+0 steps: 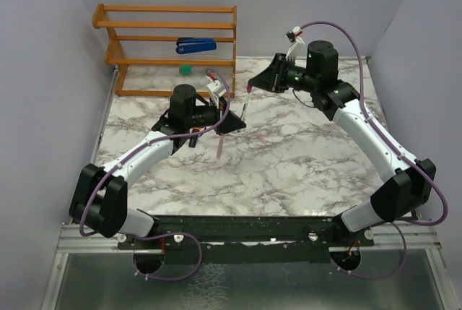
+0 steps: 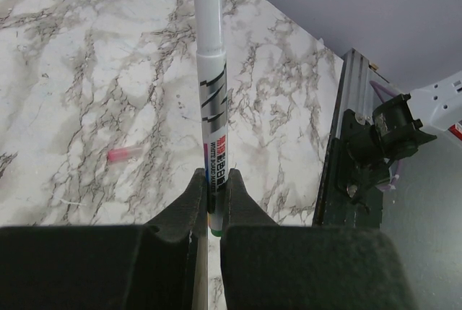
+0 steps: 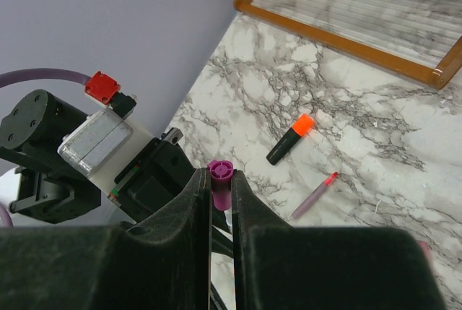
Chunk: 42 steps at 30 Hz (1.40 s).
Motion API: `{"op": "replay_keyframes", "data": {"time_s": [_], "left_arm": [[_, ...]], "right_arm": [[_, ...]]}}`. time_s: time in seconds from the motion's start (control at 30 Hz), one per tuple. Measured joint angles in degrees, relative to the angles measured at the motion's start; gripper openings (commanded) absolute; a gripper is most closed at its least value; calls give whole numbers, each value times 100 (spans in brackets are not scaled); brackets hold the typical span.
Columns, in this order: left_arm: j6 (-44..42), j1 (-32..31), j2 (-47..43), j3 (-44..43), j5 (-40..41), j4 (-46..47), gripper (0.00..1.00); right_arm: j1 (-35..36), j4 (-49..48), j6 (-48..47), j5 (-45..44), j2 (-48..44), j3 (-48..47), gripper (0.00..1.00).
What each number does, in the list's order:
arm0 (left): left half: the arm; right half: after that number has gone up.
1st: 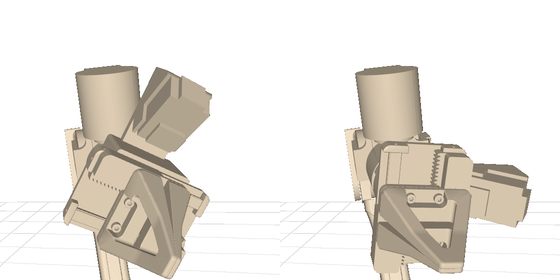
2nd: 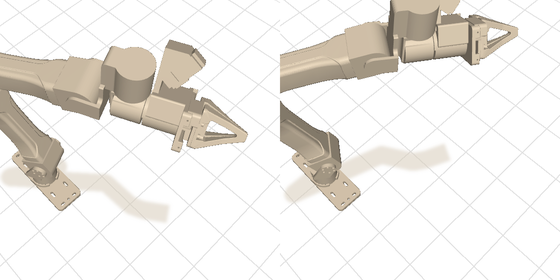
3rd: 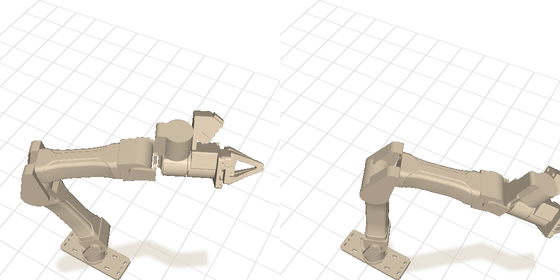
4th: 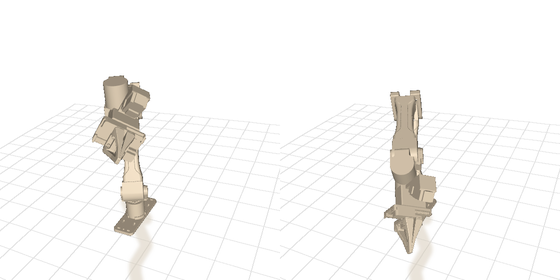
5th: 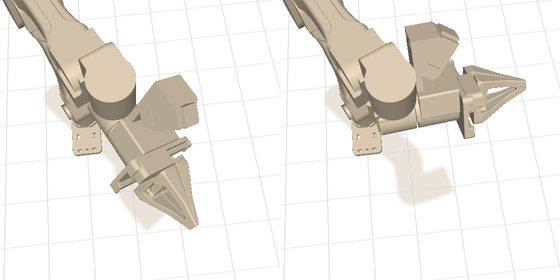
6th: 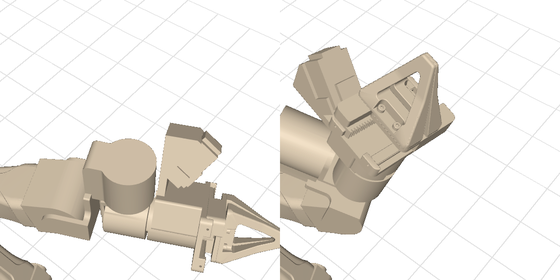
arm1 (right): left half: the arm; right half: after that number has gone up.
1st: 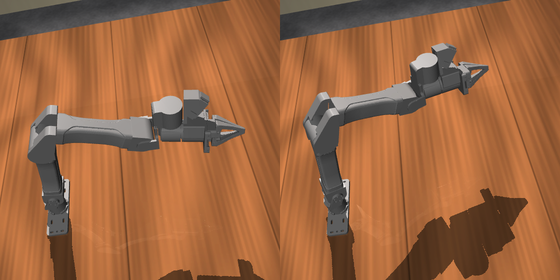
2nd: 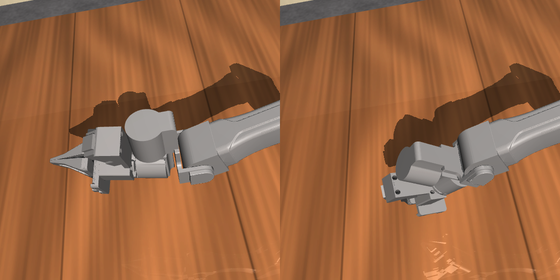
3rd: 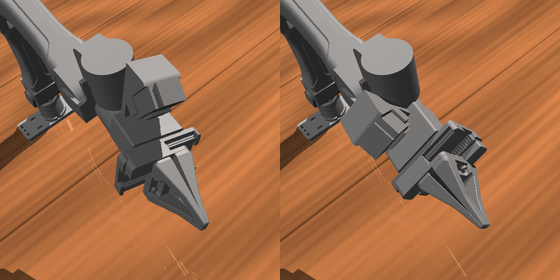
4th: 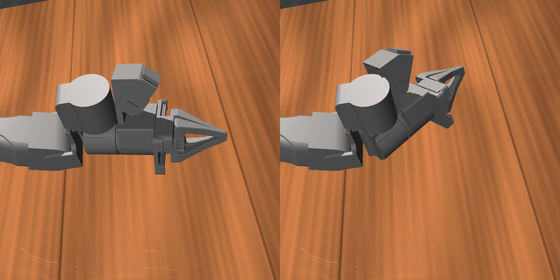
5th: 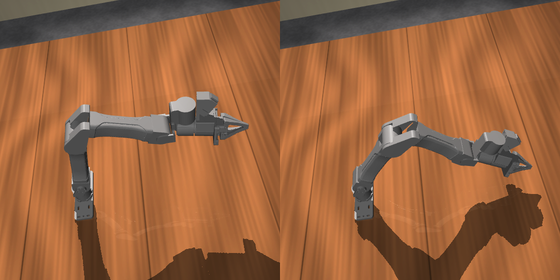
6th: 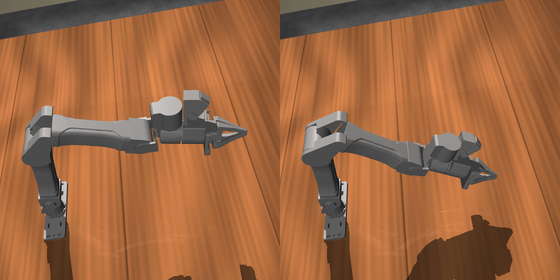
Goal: Insert the pens into the pen caps
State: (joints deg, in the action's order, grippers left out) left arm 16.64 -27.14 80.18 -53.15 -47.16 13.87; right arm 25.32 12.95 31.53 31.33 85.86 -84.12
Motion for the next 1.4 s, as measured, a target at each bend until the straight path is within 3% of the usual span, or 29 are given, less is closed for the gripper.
{"op": "replay_keyframes", "data": {"time_s": [0.6, 1.4], "left_arm": [[-317, 160, 125, -358, -127, -745, 0], [-535, 201, -66, -466, 144, -909, 0]], "right_arm": [[214, 59, -640, -293, 0, 0, 1], [424, -116, -699, -621, -76, 304, 0]]}}
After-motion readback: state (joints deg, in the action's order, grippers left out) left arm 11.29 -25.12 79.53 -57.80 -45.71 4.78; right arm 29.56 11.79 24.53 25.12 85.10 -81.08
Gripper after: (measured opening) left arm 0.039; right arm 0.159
